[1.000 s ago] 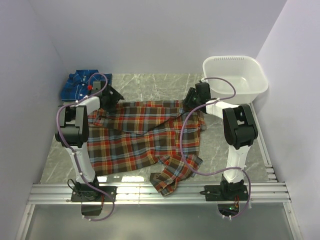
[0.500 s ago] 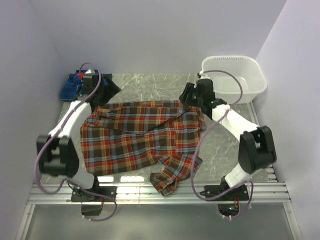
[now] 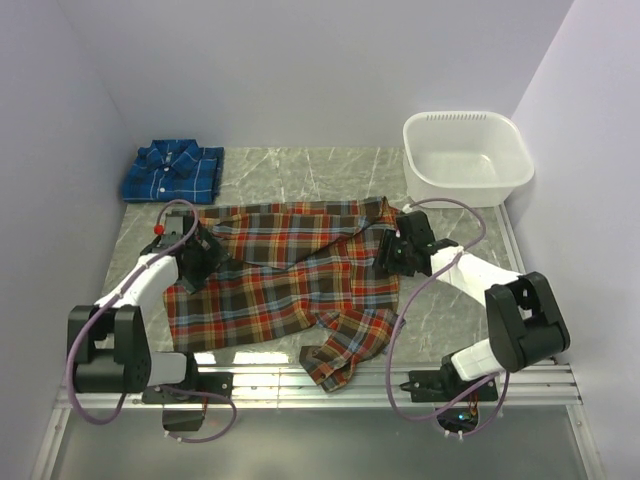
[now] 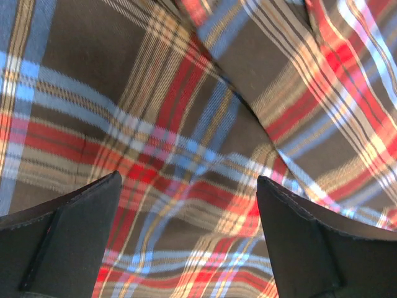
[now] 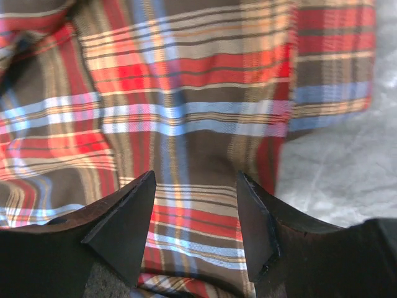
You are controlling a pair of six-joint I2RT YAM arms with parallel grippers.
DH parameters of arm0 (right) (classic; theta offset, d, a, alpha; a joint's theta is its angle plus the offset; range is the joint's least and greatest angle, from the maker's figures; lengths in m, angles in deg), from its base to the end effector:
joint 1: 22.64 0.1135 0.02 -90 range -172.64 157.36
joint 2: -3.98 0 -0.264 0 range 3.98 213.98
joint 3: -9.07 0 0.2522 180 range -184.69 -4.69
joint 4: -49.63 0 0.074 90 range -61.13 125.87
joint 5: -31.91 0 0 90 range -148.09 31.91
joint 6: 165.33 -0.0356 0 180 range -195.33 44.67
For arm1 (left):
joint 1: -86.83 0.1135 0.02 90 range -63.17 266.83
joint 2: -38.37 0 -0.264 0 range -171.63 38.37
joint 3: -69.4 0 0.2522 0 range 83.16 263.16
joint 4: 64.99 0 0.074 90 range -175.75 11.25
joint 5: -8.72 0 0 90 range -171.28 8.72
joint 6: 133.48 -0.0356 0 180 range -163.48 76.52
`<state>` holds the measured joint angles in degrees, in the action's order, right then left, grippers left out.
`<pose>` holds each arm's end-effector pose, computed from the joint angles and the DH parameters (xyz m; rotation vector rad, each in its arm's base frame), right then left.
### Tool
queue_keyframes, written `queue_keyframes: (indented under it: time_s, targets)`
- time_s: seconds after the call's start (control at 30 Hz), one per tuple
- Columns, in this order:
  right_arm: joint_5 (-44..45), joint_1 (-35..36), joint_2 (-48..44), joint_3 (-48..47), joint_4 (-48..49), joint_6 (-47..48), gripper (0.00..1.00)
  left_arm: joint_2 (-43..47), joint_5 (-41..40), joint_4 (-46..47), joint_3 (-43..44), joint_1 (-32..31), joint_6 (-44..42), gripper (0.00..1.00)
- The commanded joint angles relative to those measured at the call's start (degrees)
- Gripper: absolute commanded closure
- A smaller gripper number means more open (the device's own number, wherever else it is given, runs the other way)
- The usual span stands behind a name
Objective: Fold and stack the long sleeve shirts
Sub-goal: Fold the shirt
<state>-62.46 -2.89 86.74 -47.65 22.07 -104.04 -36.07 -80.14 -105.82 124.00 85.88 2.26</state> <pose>0.2610 0.0966 0.1765 0.1679 2.5532 0.4342 0.2401 -0.0047 0.1867 -1.0083 2.4651 -0.3005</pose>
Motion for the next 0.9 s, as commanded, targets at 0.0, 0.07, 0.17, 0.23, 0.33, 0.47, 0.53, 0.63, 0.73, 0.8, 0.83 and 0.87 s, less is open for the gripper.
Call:
queue_keyframes:
  time_s: [0.0,0.07,0.17,0.23,0.33,0.47,0.53,0.63,0.73,0.8,0.83,0.87]
  targets:
    - [-1.0,-2.9,2.7,-0.7,1.8,-1.8,0.38,-4.2,-0.1,3.6,1.5,2.2,0.8,0.04]
    - [-1.7,-3.7,4.8,-1.5,2.6,-2.3,0.38,-6.8,1.8,5.3,2.7,3.4,1.5,0.04]
    - [-1.6,-5.0,8.7,-3.7,2.9,-3.2,0.38,-11.4,1.0,6.5,5.6,3.9,3.0,0.04]
    - [-1.7,-5.9,11.7,-5.8,2.8,-4.0,0.38,-15.7,-0.1,6.3,9.1,4.1,3.4,0.04]
    - [-2.1,-6.7,15.5,-9.0,2.5,-4.7,0.38,-21.8,0.5,5.7,14.7,4.5,3.2,0.05]
    - [-0.6,-6.9,18.7,-13.5,1.6,-5.0,0.38,-26.6,0.5,4.8,20.9,4.5,2.2,0.05]
    - [-0.1,-7.0,18.6,-15.3,0.9,-4.4,0.38,-26.7,0.3,3.3,23.4,4.5,1.4,0.05]
    - [-0.3,-6.8,15.1,-15.3,0.1,-3.4,0.38,-21.5,-0.4,1.6,22.6,4.5,0.7,0.04]
    - [1.3,-6.9,8.8,-12.2,-0.6,-3.1,0.37,-12.1,-1.0,-1.0,18.8,4.5,1.0,0.04]
    - [2.2,-7.0,3.6,-9.1,-1.2,-3.2,0.36,-5.0,-3.3,-2.7,16.5,4.5,1.5,0.05]
    - [2.5,-6.9,1.9,-8.0,-2.5,-3.5,0.36,-2.8,-4.0,-3.8,14.1,4.5,1.8,0.05]
    - [2.6,-7.0,-1.2,-7.0,-3.1,-3.5,0.35,-0.6,-5.0,-5.8,12.8,4.6,2.2,0.06]
